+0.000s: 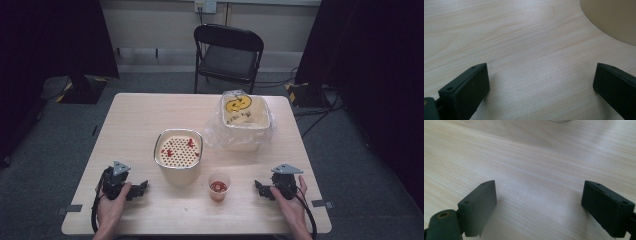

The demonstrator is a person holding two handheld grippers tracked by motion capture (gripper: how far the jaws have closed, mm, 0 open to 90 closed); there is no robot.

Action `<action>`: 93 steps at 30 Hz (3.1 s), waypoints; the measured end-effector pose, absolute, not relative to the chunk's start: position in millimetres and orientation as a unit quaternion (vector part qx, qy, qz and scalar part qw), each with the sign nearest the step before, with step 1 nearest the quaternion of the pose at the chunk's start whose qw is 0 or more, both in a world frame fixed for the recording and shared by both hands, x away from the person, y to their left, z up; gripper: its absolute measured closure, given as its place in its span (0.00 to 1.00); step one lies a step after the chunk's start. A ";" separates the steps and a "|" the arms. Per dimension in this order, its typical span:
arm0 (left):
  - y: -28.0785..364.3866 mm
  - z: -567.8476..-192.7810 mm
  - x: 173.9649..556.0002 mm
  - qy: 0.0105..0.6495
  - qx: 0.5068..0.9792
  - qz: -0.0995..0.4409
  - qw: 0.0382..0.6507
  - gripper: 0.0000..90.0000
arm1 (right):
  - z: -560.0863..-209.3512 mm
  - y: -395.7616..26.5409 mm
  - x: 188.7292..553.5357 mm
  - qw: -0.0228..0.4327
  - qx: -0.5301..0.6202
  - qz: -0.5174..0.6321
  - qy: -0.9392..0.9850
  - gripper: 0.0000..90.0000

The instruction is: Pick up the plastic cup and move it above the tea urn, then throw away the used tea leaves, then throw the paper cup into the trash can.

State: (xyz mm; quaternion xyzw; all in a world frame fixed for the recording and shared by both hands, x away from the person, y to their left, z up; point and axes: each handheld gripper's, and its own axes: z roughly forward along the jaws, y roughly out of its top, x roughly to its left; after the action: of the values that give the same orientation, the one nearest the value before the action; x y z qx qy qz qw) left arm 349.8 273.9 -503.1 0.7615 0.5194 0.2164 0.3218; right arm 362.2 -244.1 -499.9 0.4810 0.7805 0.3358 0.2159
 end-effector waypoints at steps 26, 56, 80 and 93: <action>273.9 -503.1 349.7 0.520 0.761 0.217 0.322 0.00 | -477.6 -175.4 320.2 0.157 0.370 0.382 0.832 0.17; 273.9 -503.1 349.8 0.519 0.761 0.217 0.322 0.00 | -481.0 -115.5 337.1 0.116 0.300 0.404 0.856 0.29; 274.0 -503.0 348.9 0.518 0.762 0.216 0.323 0.00 | -479.6 -114.7 346.0 0.119 0.301 0.412 0.852 0.48; 274.1 -503.0 349.0 0.518 0.762 0.215 0.323 0.00 | -438.1 -122.3 353.0 0.138 0.304 0.416 0.846 0.48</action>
State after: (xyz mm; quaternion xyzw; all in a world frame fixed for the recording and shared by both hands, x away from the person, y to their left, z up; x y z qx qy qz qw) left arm 349.0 274.1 -503.0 0.7623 0.5180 0.2154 0.3227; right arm 353.0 -122.3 -438.1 0.3044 0.8458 0.4161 0.1375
